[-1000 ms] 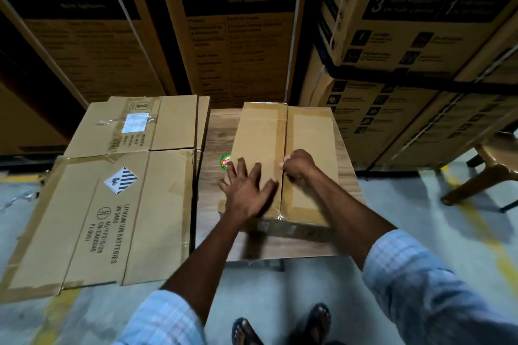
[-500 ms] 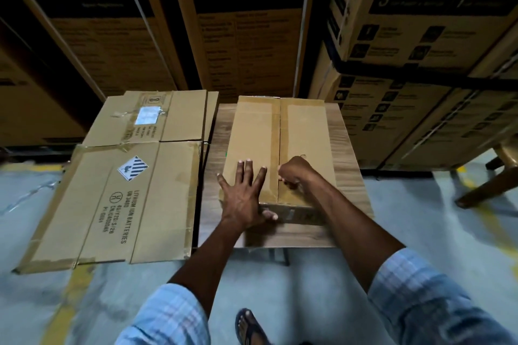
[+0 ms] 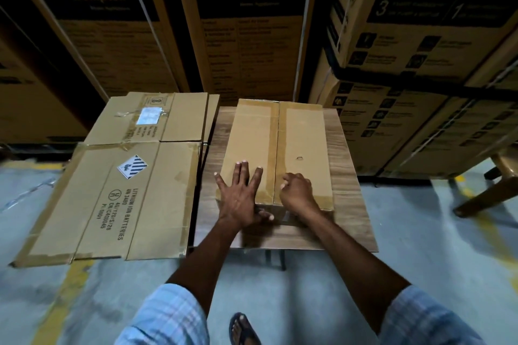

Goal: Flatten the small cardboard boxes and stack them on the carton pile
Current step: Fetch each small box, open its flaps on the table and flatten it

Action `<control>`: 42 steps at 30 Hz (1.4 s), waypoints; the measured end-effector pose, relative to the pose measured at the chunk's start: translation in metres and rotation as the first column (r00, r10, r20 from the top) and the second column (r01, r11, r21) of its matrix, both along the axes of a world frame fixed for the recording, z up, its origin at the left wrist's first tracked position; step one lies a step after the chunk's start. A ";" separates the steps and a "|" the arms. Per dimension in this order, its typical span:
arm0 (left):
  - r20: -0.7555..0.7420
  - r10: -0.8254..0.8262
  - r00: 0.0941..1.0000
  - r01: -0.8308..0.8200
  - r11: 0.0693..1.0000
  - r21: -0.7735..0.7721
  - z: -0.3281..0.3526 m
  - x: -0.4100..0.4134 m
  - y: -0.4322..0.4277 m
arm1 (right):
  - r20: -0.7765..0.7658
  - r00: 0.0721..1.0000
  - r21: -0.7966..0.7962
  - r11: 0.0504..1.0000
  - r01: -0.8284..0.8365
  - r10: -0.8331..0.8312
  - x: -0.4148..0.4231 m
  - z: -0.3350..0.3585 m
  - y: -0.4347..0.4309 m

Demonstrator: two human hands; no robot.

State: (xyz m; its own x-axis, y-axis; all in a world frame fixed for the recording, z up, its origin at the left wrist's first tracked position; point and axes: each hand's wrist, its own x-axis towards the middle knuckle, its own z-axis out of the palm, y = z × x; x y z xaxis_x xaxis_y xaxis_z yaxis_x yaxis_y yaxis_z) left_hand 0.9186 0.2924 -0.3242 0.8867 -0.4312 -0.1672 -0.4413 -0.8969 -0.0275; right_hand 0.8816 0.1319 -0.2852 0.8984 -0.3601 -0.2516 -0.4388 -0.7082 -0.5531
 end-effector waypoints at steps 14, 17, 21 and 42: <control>-0.006 0.105 0.994 -0.105 0.988 -0.113 -0.003 0.006 -0.004 | -0.273 0.945 0.481 0.825 0.297 -0.181 0.063 0.036 0.008; -0.025 0.124 0.992 -0.126 0.989 -0.075 -0.006 0.008 -0.006 | -0.268 0.963 0.287 0.955 0.076 0.004 0.062 0.041 0.004; -0.033 0.132 0.991 -0.134 0.988 -0.081 -0.003 0.010 -0.004 | -0.368 0.886 -0.066 0.942 -0.328 0.283 0.049 0.022 -0.005; -0.044 0.132 0.990 -0.132 0.991 0.016 0.000 0.013 -0.009 | 0.315 0.723 -0.479 0.760 -0.439 0.615 -0.018 -0.028 0.005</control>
State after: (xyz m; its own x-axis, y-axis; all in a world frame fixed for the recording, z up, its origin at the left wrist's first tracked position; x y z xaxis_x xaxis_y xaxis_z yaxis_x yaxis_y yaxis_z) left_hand 0.9315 0.2838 -0.3239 0.9270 -0.3086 -0.2132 -0.3203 -0.9470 -0.0222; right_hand 0.8633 0.1373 -0.3133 0.9415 0.2268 0.2493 0.2893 -0.9234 -0.2524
